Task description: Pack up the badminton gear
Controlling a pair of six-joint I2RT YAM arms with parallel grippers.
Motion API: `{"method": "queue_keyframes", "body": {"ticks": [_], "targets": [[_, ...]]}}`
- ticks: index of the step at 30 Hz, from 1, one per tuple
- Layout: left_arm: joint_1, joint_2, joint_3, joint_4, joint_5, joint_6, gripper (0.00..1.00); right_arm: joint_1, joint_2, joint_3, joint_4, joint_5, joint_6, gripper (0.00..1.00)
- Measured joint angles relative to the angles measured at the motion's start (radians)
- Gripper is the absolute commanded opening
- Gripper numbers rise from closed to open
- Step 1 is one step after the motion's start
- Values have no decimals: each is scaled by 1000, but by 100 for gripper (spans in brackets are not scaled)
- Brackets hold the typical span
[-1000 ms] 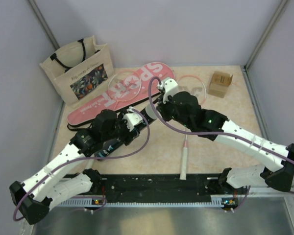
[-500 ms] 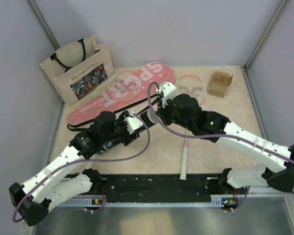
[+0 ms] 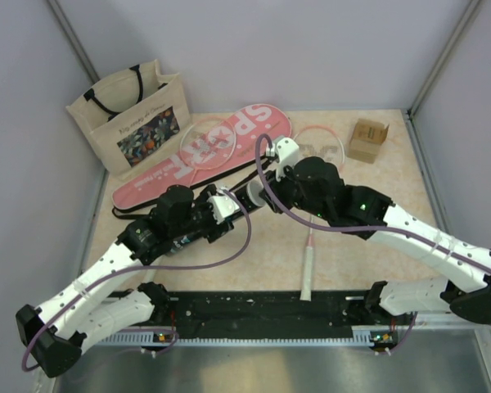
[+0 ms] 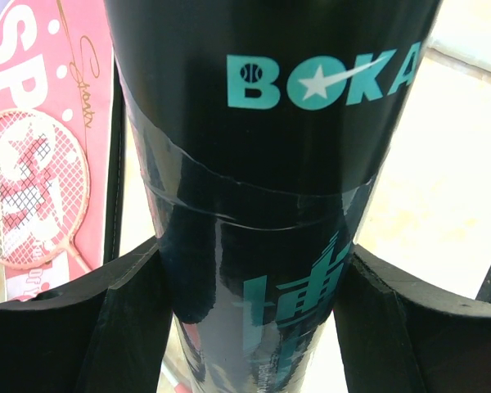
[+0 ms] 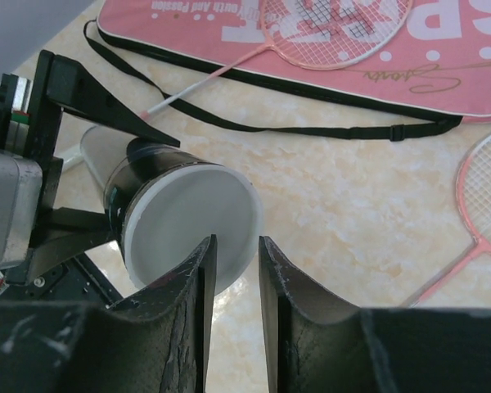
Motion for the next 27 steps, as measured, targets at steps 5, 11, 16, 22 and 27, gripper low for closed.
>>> {"method": "queue_keyframes", "body": {"ticks": [5, 11, 16, 22, 27], "targets": [[0, 0, -3, 13, 3, -7, 23, 1, 0, 18, 2, -10, 14, 27], [0, -1, -3, 26, 9, -18, 22, 2, 2, 25, 32, -27, 17, 27], [5, -4, -12, 42, 9, -31, 20, 0, 8, 22, 79, -69, 24, 26], [11, -28, -42, 63, 6, -63, 19, -2, 5, -25, 149, -95, 62, 26], [16, -31, -51, 57, 3, -76, 18, -13, 0, -74, 205, -103, 97, 27]]}}
